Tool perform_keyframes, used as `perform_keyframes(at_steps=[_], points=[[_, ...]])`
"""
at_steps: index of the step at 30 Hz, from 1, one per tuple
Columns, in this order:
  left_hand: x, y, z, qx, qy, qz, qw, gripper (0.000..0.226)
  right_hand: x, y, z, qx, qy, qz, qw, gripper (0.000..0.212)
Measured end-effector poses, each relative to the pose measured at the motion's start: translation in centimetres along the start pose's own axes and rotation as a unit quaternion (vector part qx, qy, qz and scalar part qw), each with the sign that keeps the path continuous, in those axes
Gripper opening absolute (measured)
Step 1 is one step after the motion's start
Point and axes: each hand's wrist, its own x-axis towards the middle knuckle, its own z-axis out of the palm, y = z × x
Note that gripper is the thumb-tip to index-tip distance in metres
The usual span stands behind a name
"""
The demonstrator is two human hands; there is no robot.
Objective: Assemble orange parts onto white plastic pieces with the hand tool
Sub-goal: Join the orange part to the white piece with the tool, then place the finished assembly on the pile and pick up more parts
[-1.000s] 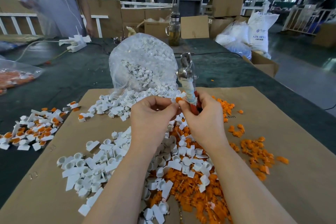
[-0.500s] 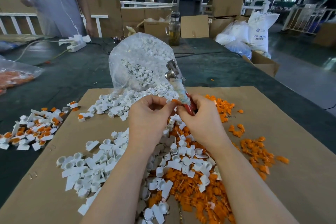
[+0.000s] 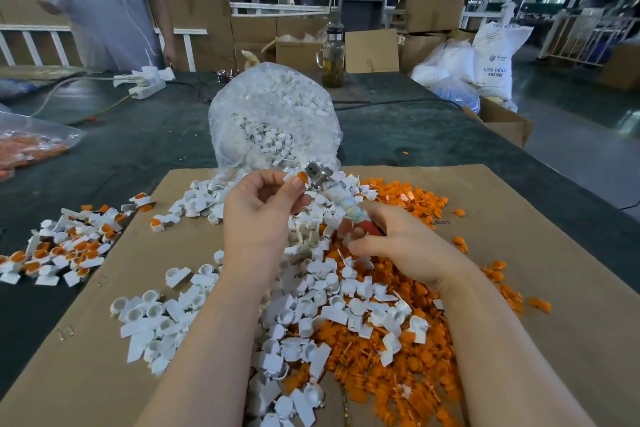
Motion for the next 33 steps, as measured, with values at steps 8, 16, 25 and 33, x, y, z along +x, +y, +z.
perform_keyframes(at_steps=[8,16,25,33], points=[[0.0,0.1,-0.2,0.006,-0.021,0.008,1.0,0.012,0.1,-0.1,0.3,-0.026,-0.026,-0.016,0.999,0.024],[-0.2,0.2,-0.1,-0.015,-0.016,-0.008,1.0,0.014,0.2,-0.5,0.8,-0.05,-0.008,-0.034,0.998,0.019],[0.3,0.3,-0.8,-0.123,0.055,-0.12,0.984,0.003,0.7,0.1,1.4,-0.121,0.04,-0.049,0.991,0.005],[2.2,0.5,-5.6,-0.387,0.324,-0.159,0.848,0.023,1.7,1.8,1.1,-0.184,0.166,0.026,0.968,0.024]])
